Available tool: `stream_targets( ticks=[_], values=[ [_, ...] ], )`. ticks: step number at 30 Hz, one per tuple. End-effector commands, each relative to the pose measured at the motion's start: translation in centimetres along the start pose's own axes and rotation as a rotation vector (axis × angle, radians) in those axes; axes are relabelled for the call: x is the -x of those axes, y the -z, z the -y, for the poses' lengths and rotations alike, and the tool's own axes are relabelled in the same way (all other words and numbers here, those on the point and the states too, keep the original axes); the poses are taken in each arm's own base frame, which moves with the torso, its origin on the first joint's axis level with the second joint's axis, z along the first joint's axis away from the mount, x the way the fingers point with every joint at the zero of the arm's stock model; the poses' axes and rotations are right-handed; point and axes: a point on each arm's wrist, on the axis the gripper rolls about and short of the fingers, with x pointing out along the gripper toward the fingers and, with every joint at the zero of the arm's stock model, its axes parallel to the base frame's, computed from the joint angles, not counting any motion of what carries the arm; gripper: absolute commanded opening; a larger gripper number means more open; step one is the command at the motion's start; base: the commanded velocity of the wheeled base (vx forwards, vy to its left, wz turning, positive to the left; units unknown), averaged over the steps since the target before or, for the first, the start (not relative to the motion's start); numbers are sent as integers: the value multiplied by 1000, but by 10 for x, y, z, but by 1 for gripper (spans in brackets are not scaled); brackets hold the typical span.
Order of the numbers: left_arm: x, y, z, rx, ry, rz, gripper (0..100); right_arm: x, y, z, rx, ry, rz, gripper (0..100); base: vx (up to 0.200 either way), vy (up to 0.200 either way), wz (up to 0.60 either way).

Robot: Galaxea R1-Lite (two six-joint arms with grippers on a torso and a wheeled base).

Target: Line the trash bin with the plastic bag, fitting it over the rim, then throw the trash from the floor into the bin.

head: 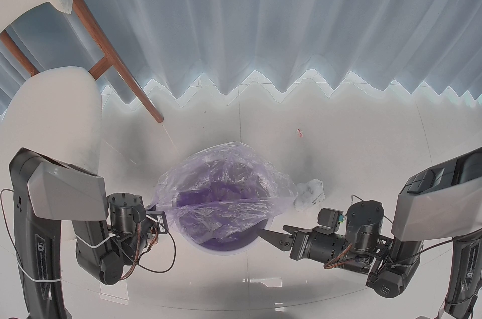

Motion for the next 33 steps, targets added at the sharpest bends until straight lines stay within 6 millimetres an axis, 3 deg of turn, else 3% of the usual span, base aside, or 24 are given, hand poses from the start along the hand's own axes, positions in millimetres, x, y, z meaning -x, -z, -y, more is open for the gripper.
stream_targets(
  ticks=[1, 5, 12, 18, 33],
  values=[
    [-2, 8, -2, -8, -12, -28, 100, -1, 0, 0, 2, -7, 8, 100, 0, 0, 0],
    [1, 1, 0, 0, -1, -4, 100, 0, 0, -1, 1, -8, 9, 100, 0, 0, 0],
    [29, -37, 6, 65, 54, 113, 100, 0, 1, 0, 0, -5, 4, 100, 0, 0, 0],
    [44, -56, 5, 87, 73, 178, 100, 0, 1, 0, 1, -5, 4, 100, 0, 0, 0],
    [50, -56, 5, 63, 68, 177, 100, -2, 3, 2, 0, 1, -1, 100, 0, 0, 0]
  ],
)
